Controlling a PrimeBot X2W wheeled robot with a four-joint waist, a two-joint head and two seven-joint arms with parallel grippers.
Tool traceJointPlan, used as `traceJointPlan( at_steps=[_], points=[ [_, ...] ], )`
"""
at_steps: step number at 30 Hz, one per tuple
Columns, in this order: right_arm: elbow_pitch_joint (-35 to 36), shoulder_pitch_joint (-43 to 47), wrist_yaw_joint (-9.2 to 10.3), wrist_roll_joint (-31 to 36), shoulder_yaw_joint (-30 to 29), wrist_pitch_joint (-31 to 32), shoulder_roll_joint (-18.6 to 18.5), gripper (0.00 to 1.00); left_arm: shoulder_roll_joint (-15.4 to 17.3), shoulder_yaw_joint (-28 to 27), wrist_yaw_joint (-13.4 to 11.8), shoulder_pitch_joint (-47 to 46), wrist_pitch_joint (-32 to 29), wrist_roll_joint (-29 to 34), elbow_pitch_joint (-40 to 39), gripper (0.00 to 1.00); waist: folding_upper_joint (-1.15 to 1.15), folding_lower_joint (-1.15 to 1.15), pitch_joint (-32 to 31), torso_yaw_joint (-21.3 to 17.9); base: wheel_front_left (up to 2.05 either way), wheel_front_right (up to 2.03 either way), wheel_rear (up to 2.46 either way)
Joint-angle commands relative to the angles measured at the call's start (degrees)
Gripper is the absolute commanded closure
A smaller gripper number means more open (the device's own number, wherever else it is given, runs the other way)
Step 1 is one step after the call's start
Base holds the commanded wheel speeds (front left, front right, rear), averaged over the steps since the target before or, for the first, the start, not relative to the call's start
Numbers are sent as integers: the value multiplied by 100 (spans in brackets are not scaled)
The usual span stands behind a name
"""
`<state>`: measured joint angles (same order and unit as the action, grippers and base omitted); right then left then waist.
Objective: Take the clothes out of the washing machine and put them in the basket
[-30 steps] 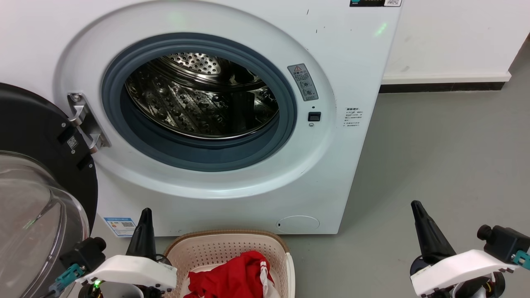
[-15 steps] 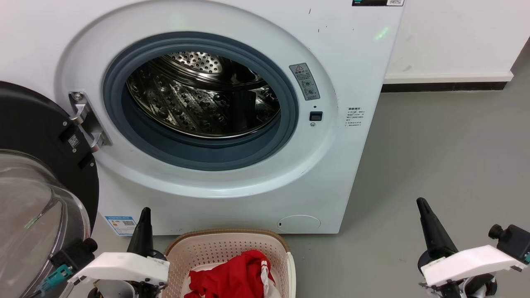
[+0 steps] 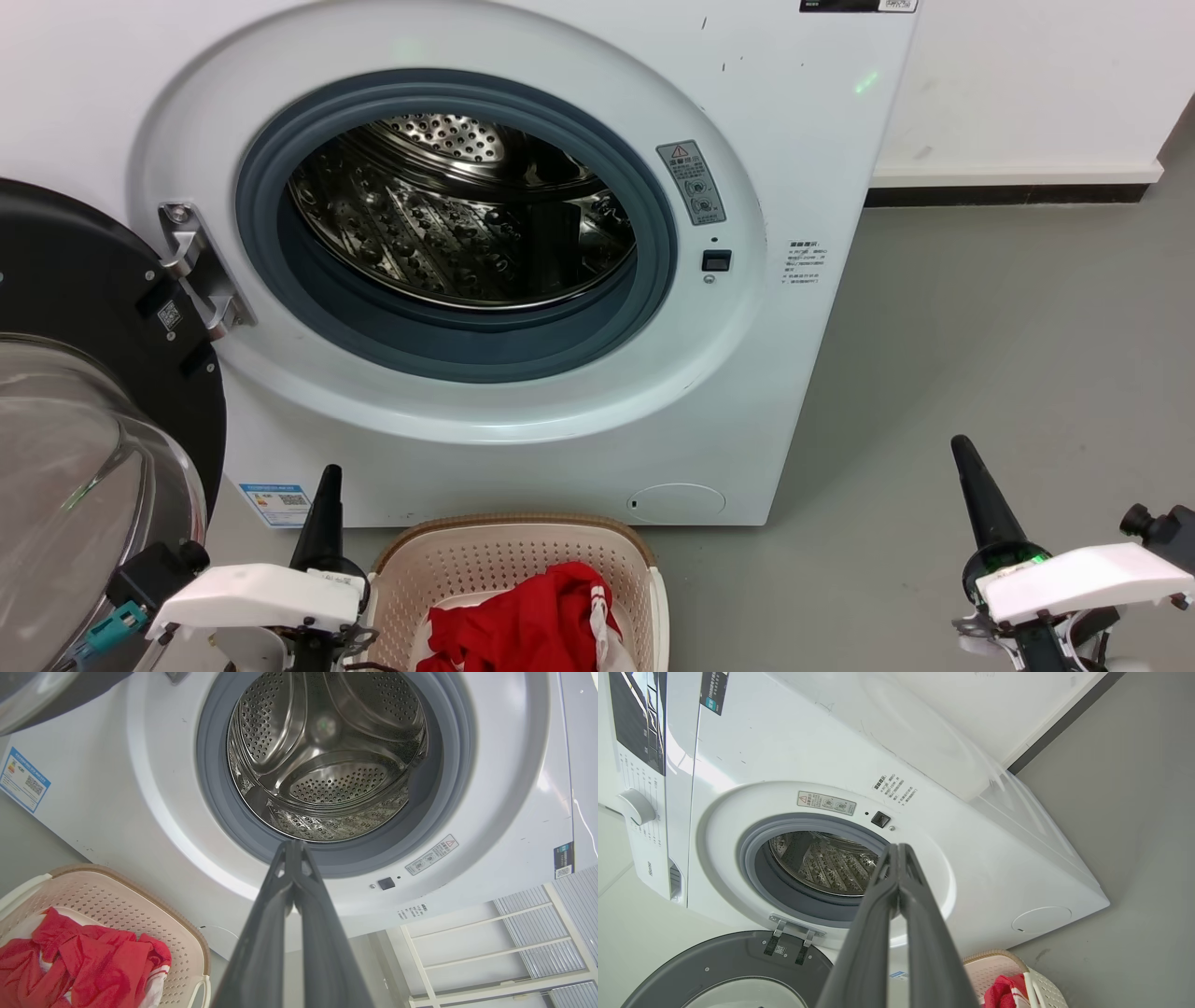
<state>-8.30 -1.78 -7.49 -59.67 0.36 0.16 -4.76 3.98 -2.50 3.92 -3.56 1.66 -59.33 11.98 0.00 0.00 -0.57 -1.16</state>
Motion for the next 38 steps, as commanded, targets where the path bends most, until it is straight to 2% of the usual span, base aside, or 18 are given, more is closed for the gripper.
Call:
traceJointPlan(
  at_steps=[1,38],
  points=[
    [2,-147,-1,-242,-36,35,-38,100,3,-51,46,-141,-53,-208,-28,100,0,0,2,4,0,0,0],
    [-363,-348,-1,-2310,-291,289,-14,100,-71,-285,259,-245,-550,-2175,126,100,0,0,43,68,0,0,0]
  ],
)
